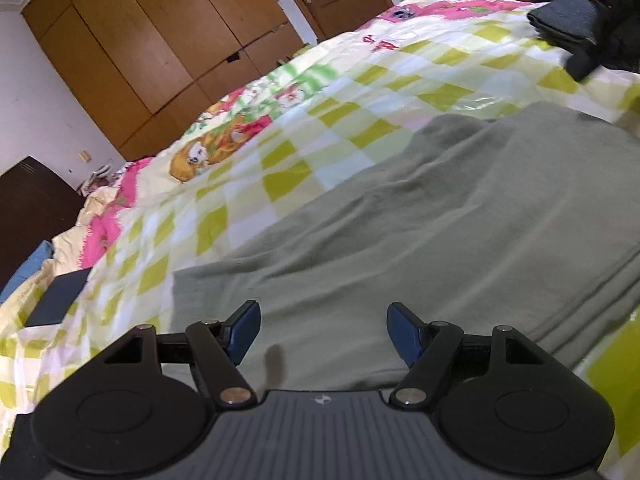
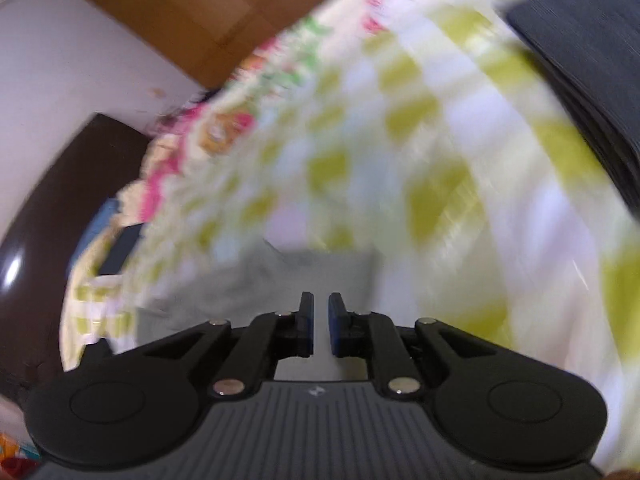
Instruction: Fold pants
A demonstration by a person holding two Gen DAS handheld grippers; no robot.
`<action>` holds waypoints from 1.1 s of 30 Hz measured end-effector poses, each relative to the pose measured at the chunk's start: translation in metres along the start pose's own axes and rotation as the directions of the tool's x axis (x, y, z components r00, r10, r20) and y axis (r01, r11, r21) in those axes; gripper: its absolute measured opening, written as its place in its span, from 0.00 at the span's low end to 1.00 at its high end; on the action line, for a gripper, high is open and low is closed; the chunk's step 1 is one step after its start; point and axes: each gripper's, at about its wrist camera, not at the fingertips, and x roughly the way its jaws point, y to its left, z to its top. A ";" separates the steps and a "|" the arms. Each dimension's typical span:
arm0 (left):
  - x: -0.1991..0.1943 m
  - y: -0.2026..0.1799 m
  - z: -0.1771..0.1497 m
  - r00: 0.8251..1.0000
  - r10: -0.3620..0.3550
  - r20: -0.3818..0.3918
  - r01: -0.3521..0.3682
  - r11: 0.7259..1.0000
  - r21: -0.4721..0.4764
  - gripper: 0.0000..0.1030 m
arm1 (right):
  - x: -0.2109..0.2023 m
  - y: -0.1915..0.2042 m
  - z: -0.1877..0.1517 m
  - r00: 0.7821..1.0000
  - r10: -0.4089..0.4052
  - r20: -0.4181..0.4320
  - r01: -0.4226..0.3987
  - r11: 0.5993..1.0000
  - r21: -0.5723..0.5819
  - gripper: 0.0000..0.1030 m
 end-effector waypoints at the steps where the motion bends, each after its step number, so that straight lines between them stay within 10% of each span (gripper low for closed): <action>1: 0.001 0.000 0.000 1.000 0.004 0.002 -0.004 1.000 0.001 0.80 | 0.011 0.006 0.006 1.000 0.006 -0.011 -0.006 0.999 -0.034 0.11; 9: 0.010 0.006 0.007 0.999 0.037 0.020 -0.037 0.999 0.007 0.80 | 0.112 0.028 0.035 0.968 0.042 -0.245 -0.093 0.976 -0.199 0.22; 12: 0.018 0.008 0.006 0.999 0.036 0.009 -0.036 0.999 0.005 0.81 | 0.124 0.037 0.033 0.960 0.018 -0.280 -0.084 0.971 -0.225 0.05; 19: 0.025 0.007 0.000 0.999 0.042 -0.007 -0.043 0.999 -0.003 0.81 | 0.121 0.010 0.057 0.988 -0.086 -0.130 0.071 0.990 -0.120 0.04; 33: 0.018 0.015 -0.009 0.992 0.120 -0.023 -0.121 0.992 -0.026 0.82 | 0.024 0.028 -0.013 0.996 -0.031 -0.088 0.017 0.988 -0.156 0.12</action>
